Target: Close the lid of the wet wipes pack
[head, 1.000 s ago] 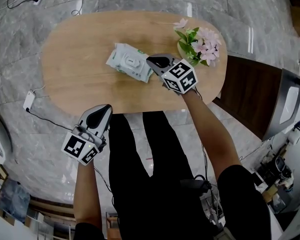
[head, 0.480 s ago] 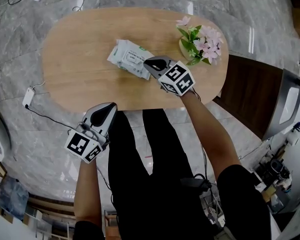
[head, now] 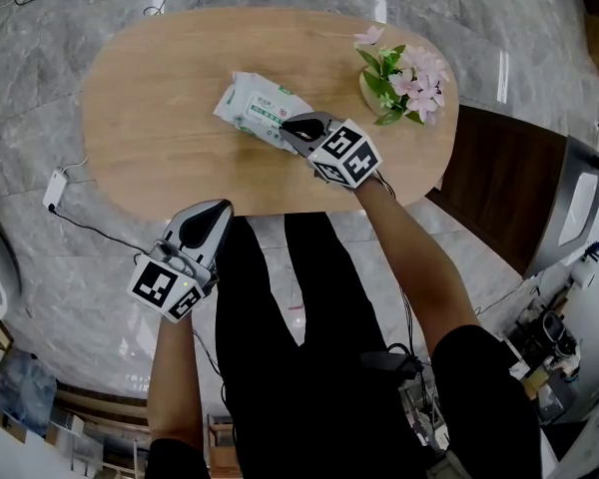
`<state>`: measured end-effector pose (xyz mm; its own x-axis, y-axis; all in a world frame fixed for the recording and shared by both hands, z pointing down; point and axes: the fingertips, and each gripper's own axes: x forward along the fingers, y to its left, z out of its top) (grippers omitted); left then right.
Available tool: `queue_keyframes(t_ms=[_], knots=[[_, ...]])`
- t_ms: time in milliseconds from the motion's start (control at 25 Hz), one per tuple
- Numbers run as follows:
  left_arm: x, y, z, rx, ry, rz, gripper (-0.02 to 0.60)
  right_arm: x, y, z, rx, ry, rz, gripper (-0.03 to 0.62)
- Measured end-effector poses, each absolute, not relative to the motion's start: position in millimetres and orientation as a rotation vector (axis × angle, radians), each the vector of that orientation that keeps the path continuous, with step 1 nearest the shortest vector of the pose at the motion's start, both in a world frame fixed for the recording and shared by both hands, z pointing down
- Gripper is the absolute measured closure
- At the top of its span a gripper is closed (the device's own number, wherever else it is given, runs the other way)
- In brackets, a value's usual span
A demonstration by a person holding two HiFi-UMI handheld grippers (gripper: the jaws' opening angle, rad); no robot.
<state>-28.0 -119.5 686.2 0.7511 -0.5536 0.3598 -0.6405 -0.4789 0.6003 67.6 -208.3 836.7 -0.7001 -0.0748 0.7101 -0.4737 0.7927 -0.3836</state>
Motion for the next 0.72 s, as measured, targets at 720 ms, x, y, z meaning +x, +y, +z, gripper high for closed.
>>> queue_keyframes(t_ms=[720], knots=[[-33.5,-118.7,692.0,2.183,-0.893,0.137,0.566,42.1,-218.0,850.0,0.4,-2.261,0.734,0.579]])
